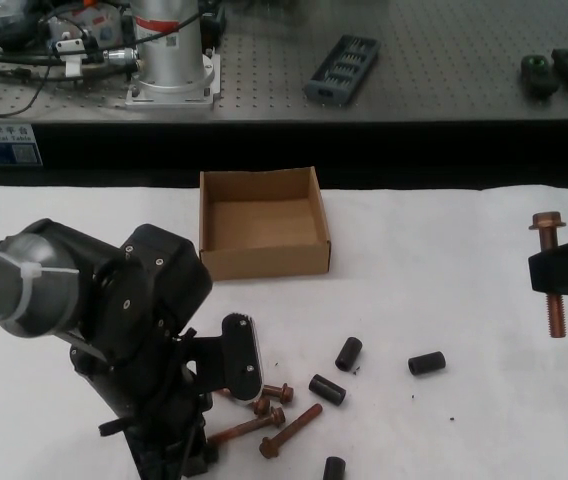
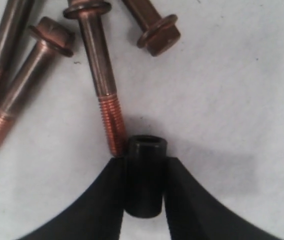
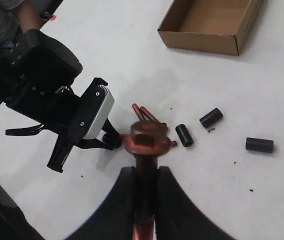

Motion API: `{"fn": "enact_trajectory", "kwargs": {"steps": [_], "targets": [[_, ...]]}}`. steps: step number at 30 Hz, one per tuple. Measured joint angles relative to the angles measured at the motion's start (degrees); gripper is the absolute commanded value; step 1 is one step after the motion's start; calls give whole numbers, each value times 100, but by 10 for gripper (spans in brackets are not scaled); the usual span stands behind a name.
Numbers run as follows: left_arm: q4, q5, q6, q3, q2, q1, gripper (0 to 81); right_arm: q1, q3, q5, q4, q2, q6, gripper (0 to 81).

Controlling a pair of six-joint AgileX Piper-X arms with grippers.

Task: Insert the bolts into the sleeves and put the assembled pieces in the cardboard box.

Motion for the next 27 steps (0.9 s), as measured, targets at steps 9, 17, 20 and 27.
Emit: {"fn": "enact_trajectory", "kwargs": {"steps": [9, 17, 20, 27], "targets": [[511, 360, -425, -30, 0, 17, 202, 0, 0, -16, 0, 0, 0, 43], [504, 1125, -1508, -30, 0, 16, 204, 0, 0, -16, 0, 0, 0, 43], [311, 1124, -1584, -30, 0, 16, 204, 0, 0, -16, 0, 0, 0, 43], [405, 1041, -916, -19, 0, 16, 213, 0, 0, -16, 0, 0, 0, 43]]}}
